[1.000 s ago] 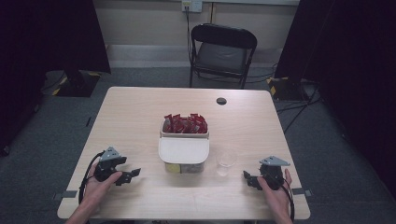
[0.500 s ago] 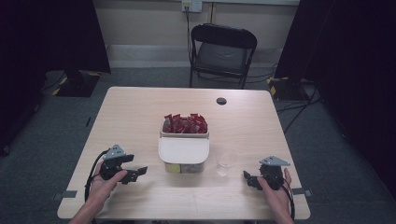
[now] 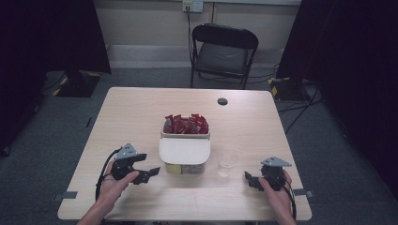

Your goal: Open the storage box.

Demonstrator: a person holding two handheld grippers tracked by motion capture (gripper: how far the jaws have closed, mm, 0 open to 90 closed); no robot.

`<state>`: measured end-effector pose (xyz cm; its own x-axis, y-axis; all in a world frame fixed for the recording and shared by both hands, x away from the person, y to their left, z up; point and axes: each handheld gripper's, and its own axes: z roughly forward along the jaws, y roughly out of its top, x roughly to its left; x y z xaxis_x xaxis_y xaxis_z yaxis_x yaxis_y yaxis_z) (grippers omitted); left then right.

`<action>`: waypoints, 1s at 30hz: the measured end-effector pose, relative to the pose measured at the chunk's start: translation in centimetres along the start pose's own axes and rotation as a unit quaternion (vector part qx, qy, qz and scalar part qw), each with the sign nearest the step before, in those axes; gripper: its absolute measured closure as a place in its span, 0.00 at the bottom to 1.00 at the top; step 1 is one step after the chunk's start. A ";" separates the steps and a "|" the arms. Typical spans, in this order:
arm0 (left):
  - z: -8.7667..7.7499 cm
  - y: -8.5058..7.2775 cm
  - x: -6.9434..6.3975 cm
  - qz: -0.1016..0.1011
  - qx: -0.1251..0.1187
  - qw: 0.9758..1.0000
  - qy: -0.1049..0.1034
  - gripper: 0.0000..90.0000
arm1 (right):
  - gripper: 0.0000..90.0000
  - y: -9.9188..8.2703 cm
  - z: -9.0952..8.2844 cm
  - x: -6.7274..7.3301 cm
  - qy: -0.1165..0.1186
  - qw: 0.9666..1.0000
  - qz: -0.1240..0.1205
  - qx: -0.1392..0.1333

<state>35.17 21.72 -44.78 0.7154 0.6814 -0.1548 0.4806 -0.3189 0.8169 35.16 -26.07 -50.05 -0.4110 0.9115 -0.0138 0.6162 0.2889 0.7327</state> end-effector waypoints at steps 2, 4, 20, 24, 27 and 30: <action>0.2 0.3 -0.2 0.000 -0.004 1.000 -0.004 0.20 | 0.13 0.0 0.0 0.0 0.000 1.000 0.000 0.000; 0.5 0.7 -0.4 0.002 -0.005 1.000 -0.009 0.20 | 0.13 0.0 0.0 0.0 0.000 1.000 0.000 0.000; 1.5 2.1 -0.8 0.006 -0.009 1.000 -0.013 0.20 | 0.13 0.0 0.0 0.0 0.000 1.000 0.000 0.000; 1.5 2.1 -0.8 0.005 -0.014 1.000 -0.018 0.21 | 0.13 0.0 0.0 0.0 0.000 1.000 0.000 0.000; 1.3 2.3 -0.7 0.000 -0.019 0.999 -0.026 0.20 | 0.13 0.0 0.0 0.0 0.000 1.000 0.000 0.000; 1.2 2.5 -0.6 -0.001 -0.024 0.999 -0.027 0.19 | 0.13 0.0 0.0 0.0 0.000 1.000 0.000 0.000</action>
<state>36.57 19.68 -43.32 0.7419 0.6445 -0.1849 0.4574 -0.2848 0.8424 35.16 -26.07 -50.05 -0.4111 0.9115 -0.0138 0.6161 0.2890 0.7327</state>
